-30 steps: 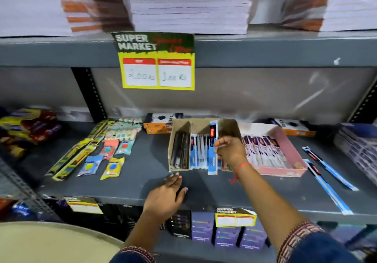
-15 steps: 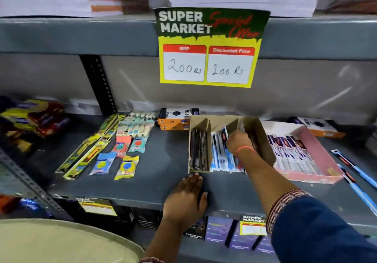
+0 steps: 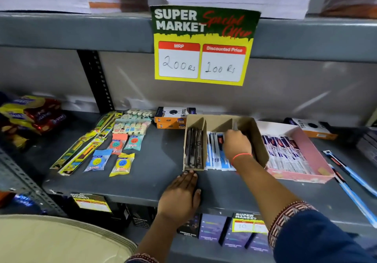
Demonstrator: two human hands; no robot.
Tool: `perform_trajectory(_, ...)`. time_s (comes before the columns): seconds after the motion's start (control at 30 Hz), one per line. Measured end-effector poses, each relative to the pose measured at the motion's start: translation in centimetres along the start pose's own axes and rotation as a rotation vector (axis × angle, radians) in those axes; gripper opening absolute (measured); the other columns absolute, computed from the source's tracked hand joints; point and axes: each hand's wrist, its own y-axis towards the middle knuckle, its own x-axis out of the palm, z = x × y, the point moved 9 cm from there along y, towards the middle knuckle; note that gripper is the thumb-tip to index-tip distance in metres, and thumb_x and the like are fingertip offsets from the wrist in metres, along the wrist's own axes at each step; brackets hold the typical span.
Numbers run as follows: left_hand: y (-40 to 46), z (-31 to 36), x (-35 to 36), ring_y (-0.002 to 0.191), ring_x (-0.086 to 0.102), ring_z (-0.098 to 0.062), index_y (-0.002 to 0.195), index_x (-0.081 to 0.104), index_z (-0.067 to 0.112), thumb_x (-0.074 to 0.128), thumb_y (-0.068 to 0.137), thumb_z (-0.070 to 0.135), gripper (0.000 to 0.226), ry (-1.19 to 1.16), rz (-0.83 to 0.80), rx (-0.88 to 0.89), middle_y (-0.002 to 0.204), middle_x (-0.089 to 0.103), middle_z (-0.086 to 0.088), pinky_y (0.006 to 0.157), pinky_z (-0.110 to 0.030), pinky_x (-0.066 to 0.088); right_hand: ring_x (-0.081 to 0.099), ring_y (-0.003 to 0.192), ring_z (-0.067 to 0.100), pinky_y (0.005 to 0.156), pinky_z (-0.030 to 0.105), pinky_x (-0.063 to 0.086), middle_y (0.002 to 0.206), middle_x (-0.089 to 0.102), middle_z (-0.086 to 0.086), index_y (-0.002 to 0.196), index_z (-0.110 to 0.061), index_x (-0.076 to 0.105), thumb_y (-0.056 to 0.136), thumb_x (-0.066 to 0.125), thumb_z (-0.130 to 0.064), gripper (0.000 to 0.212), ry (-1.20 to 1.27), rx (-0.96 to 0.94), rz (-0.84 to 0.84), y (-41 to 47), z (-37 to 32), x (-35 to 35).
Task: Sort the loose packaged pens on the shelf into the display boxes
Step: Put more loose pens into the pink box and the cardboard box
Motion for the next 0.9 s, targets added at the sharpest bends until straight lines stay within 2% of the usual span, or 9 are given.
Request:
perform_trajectory(0.13, 0.1, 0.6, 0.0, 0.114, 0.059, -0.022, 0.120, 0.060, 0.005, 0.016, 0.092, 0.047, 0.066, 0.060, -0.043, -0.022, 0.123, 0.063, -0.011, 0.101, -0.034, 0.032, 0.064, 0.105, 0.039, 0.083, 0.042, 0.053, 0.113, 0.066, 0.023, 0.112, -0.002, 0.064, 0.089, 0.041, -0.002, 0.032, 0.065, 0.013, 0.143, -1.2, 2.7, -2.7)
perform_trajectory(0.2, 0.2, 3.0, 0.2, 0.136, 0.033, -0.022, 0.139, 0.036, 0.006, 0.001, 0.083, 0.057, 0.083, 0.073, -0.070, 0.045, 0.147, 0.037, -0.010, 0.110, -0.029, 0.008, 0.062, 0.105, 0.038, 0.080, 0.041, 0.052, 0.114, 0.063, 0.020, 0.115, -0.008, 0.062, 0.088, 0.043, -0.006, 0.033, 0.070, 0.031, 0.245, -2.0, 5.1, -3.8)
perform_trajectory(0.27, 0.4, 6.1, 1.5, 0.144, 0.008, -0.019, 0.147, 0.014, 0.010, -0.012, 0.077, 0.065, 0.092, 0.059, -0.124, 0.105, 0.157, 0.013, -0.006, 0.109, -0.024, -0.009, 0.058, 0.107, 0.039, 0.080, 0.042, 0.050, 0.114, 0.061, 0.021, 0.113, -0.005, 0.062, 0.089, 0.044, -0.009, 0.030, 0.092, 0.049, 0.319, -2.6, 7.9, -4.5)
perform_trajectory(0.37, 1.2, 10.6, 3.9, 0.144, 0.004, -0.021, 0.147, 0.010, 0.008, -0.036, 0.061, 0.070, 0.116, 0.056, -0.195, 0.174, 0.157, 0.010, -0.009, 0.107, -0.027, -0.015, 0.055, 0.108, 0.041, 0.078, 0.043, 0.048, 0.119, 0.058, 0.023, 0.116, -0.003, 0.060, 0.086, 0.048, -0.007, 0.033, 0.096, 0.067, 0.310, -3.1, 12.2, -4.8)
perform_trajectory(0.47, 2.2, 14.2, 5.3, 0.144, 0.003, -0.024, 0.146, 0.009, 0.006, -0.036, 0.054, 0.070, 0.121, 0.039, -0.198, 0.243, 0.157, 0.008, -0.012, 0.108, -0.029, -0.014, 0.059, 0.098, 0.045, 0.074, 0.044, 0.049, 0.121, 0.058, 0.026, 0.121, -0.002, 0.058, 0.080, 0.050, 0.001, 0.042, 0.106, 0.120, 0.385, -4.1, 16.9, -6.2)
perform_trajectory(0.57, 3.0, 17.2, 5.7, 0.144, -0.002, -0.024, 0.147, 0.003, 0.006, -0.033, 0.055, 0.067, 0.116, 0.052, -0.212, 0.272, 0.157, 0.002, -0.012, 0.107, -0.028, -0.015, 0.056, 0.105, 0.048, 0.086, 0.049, 0.046, 0.117, 0.057, 0.030, 0.120, 0.001, 0.056, 0.082, 0.047, 0.002, 0.039, 0.140, 0.306, 0.380, -5.0, 23.4, -6.1)
perform_trajectory(0.7, 3.8, 19.0, 5.8, 0.143, -0.008, -0.021, 0.147, -0.001, 0.008, -0.025, 0.057, 0.066, 0.109, 0.042, -0.230, 0.261, 0.157, -0.003, -0.009, 0.106, -0.026, -0.016, 0.049, 0.116, 0.047, 0.092, 0.049, 0.043, 0.125, 0.051, 0.030, 0.122, 0.003, 0.047, 0.094, 0.042, -0.014, 0.033, 0.118, 0.520, 0.217, -6.2, 29.8, -3.5)
perform_trajectory(0.8, 4.0, 19.1, 6.1, 0.143, -0.011, -0.018, 0.147, -0.005, 0.011, -0.023, 0.060, 0.068, 0.105, 0.064, -0.236, 0.275, 0.157, -0.006, -0.006, 0.106, -0.026, -0.017, 0.048, 0.118, 0.046, 0.094, 0.049, 0.042, 0.125, 0.052, 0.031, 0.118, 0.004, 0.050, 0.096, 0.042, -0.027, 0.040, 0.240, 0.567, 0.205, -5.7, 31.5, -3.1)
perform_trajectory(0.9, 4.1, 19.1, 6.3, 0.142, -0.012, -0.016, 0.147, -0.006, 0.013, -0.026, 0.061, 0.073, 0.106, 0.085, -0.222, 0.280, 0.157, -0.007, -0.005, 0.107, -0.025, -0.017, 0.047, 0.119, 0.046, 0.097, 0.048, 0.041, 0.127, 0.052, 0.030, 0.121, 0.003, 0.051, 0.095, 0.042, -0.027, 0.040, 0.307, 0.609, 0.177, -5.1, 32.8, -3.1)
